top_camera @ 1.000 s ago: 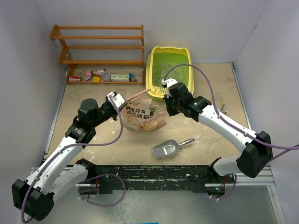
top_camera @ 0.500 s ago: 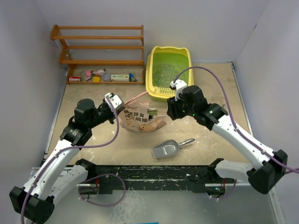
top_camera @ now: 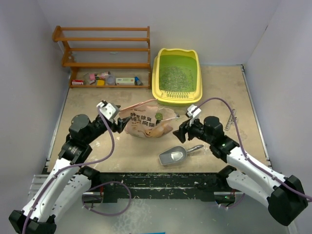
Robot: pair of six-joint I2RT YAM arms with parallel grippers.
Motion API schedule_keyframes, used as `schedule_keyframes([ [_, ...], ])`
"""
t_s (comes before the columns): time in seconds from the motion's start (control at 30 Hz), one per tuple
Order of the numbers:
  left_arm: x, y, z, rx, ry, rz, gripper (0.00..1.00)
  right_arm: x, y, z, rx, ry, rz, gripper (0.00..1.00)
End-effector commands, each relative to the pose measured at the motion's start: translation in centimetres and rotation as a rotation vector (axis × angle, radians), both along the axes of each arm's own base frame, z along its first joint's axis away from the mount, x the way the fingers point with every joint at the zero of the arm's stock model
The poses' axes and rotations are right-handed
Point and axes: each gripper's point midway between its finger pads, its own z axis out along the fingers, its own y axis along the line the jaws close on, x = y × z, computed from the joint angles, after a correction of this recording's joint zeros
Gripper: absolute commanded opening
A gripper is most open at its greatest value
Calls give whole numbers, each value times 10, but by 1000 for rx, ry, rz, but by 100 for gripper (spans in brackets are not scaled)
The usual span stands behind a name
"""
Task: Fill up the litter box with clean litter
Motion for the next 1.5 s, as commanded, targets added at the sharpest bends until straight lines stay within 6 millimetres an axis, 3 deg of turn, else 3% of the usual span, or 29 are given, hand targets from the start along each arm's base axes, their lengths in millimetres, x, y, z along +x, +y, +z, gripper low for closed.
schedule_keyframes([
  [0.0,-1,5,22,-127,-67,45,73,21,14,50,155,-211,33,73],
  [0.13,-8,12,26,-180,-87,71,76,38,1,46,222,-180,27,72],
  [0.3,-14,10,24,-191,-71,50,70,46,-17,50,305,-194,68,71],
  [0.47,-17,-8,10,-155,-6,-64,61,42,-12,49,372,-156,192,69],
  [0.73,-21,-12,7,-116,36,-147,50,37,-6,49,389,-136,244,67],
  [1.0,-44,-14,23,-68,79,-227,59,34,-9,57,368,-144,232,66],
  [1.17,-30,6,16,-14,62,-85,62,34,-9,61,361,-151,236,67],
  [1.47,-5,5,-12,28,88,-55,63,39,-3,54,370,-133,282,67],
])
